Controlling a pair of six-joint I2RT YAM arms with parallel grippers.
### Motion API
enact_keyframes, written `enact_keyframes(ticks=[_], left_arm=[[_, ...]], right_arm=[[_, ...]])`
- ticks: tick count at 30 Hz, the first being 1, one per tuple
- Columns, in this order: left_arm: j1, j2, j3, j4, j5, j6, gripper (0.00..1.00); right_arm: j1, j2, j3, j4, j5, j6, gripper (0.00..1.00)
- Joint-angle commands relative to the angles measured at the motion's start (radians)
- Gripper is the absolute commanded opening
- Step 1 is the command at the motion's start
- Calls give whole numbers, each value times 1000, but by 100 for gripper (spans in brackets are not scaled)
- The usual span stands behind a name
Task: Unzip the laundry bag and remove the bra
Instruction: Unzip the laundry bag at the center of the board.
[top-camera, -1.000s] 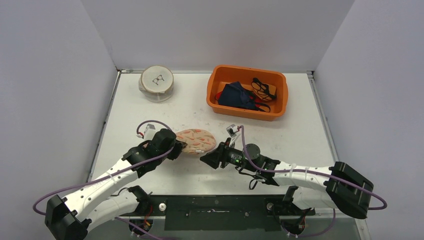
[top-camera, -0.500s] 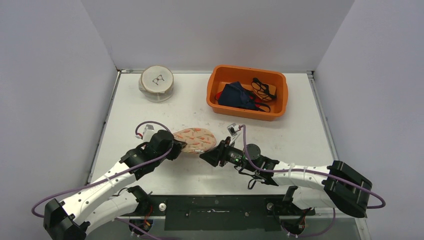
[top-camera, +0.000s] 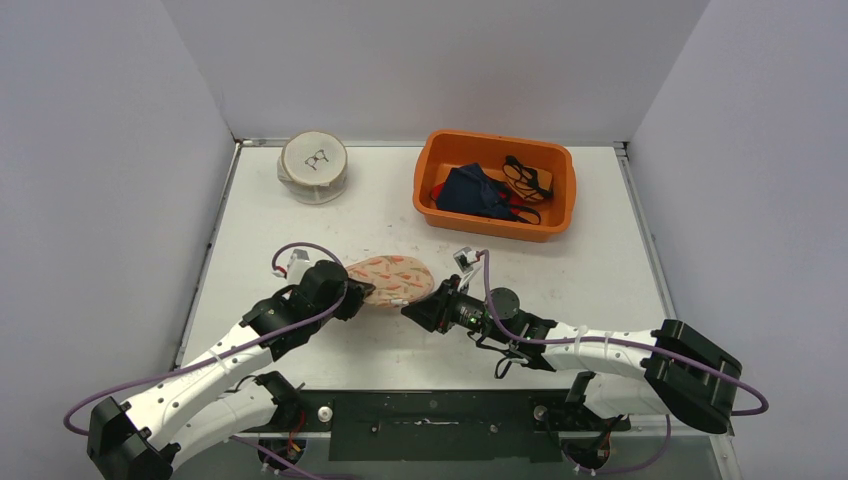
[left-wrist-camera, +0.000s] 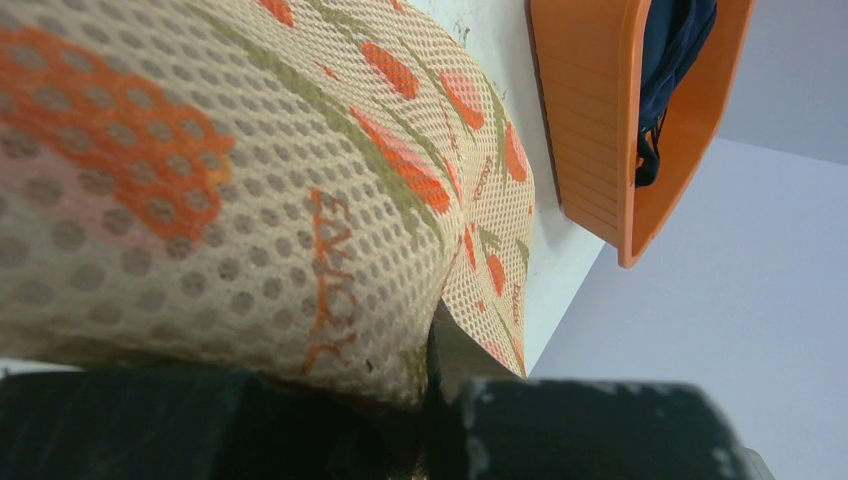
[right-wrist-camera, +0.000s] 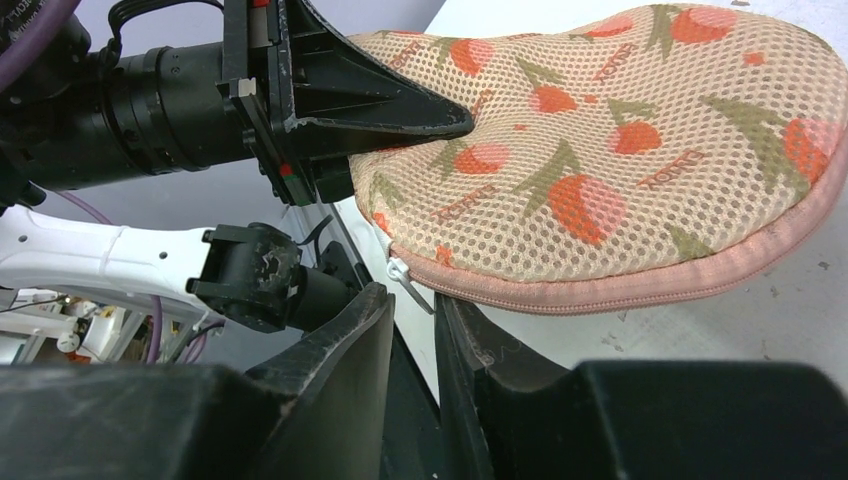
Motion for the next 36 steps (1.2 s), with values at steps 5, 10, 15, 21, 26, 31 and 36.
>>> enact_keyframes(ticks=[5, 10, 15, 21, 26, 31, 36], left_arm=[[4, -23, -2, 61, 2, 16, 0], [4, -28, -7, 61, 2, 16, 0], [4, -35, -16, 73, 4, 24, 0], [4, -28, -44, 196, 59, 155, 0], [4, -9, -92, 325, 130, 226, 0], [7, 27, -101, 390, 167, 285, 0], [35, 63, -111, 426, 204, 326, 0]], right_arm=[[6, 2, 29, 61, 15, -22, 13], [5, -11, 23, 44, 19, -31, 5], [6, -46, 29, -38, 49, -71, 5], [12, -109, 63, -277, 180, -200, 5], [12, -154, 67, -389, 271, -231, 5], [13, -200, 44, -444, 324, -222, 5], [15, -267, 13, -489, 322, -225, 5]])
